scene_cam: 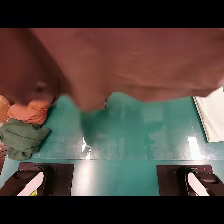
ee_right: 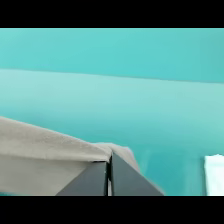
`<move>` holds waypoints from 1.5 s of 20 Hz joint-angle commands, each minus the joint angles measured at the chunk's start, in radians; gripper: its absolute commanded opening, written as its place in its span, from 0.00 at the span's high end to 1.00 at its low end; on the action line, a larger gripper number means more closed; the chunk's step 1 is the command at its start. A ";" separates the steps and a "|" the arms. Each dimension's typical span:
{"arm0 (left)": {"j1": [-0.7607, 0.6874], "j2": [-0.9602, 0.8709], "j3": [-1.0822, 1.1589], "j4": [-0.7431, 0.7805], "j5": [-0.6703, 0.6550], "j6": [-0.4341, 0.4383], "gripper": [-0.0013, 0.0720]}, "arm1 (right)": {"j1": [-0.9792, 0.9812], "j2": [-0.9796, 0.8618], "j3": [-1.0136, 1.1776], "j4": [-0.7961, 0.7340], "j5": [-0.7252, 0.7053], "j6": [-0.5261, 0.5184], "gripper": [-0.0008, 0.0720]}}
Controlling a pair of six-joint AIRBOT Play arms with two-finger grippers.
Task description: Fold the shirts.
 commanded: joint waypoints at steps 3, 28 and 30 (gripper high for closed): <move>0.001 -0.164 0.010 0.020 -0.003 0.002 0.96 | -0.038 -0.171 0.107 -0.003 0.220 0.019 0.97; 0.097 -0.886 -0.167 0.038 -0.348 -0.033 0.24 | -0.071 -0.603 -0.286 0.143 -0.013 -0.053 0.49; 0.093 -0.785 -0.299 0.078 -0.346 -0.030 0.24 | -0.100 -0.513 -0.397 0.217 -0.010 -0.093 0.49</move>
